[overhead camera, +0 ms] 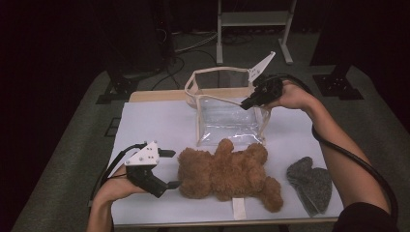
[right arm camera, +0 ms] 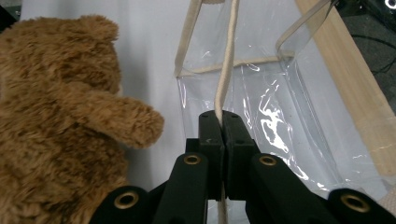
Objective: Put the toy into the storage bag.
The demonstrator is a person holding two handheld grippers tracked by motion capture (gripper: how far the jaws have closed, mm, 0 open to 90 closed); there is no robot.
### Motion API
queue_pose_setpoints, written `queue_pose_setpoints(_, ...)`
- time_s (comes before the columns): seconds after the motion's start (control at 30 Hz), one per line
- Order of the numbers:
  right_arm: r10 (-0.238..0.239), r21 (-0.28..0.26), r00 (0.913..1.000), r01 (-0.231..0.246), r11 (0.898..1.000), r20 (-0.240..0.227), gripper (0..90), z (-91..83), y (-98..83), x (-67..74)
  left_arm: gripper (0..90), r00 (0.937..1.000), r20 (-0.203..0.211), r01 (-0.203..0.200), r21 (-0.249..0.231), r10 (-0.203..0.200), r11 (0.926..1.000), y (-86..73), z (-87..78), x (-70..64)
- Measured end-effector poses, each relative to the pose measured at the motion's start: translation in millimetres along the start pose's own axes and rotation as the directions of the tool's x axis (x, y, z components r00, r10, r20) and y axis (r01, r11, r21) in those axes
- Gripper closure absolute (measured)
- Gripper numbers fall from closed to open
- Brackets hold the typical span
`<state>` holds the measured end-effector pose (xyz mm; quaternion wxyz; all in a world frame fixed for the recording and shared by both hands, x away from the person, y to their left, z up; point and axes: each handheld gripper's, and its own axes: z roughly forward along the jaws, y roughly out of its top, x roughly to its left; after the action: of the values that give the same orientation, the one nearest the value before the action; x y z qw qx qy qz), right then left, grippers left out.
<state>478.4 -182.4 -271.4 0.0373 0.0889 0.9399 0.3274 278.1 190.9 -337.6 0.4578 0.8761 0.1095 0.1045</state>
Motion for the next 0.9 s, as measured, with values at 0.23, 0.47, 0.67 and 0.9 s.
queue_pose_setpoints(0.23,-0.019,-0.005,0.9996,0.019,1.0,-0.021,87.5,-5.3,-6.2,15.6,9.0,1.0,0.003,0.0,0.001,0.0,1.0,0.6,0.7,-0.5)
queue_pose_setpoints(0.47,-0.041,0.003,0.9981,0.041,0.999,-0.046,87.5,-6.6,-7.6,29.6,9.0,0.9999,0.009,-0.006,0.004,0.006,1.0,1.3,1.9,-1.3)
queue_pose_setpoints(0.67,-0.038,0.001,0.9985,0.038,0.999,-0.039,87.0,-5.7,-7.7,30.9,9.0,0.9999,0.014,-0.006,0.004,0.006,1.0,1.5,2.7,-1.6)
queue_pose_setpoints(0.9,-0.008,0.005,0.9999,0.008,1.0,-0.008,74.3,-4.0,0.7,23.6,9.0,0.9998,0.016,-0.008,0.003,0.008,1.0,1.6,3.1,-1.7)
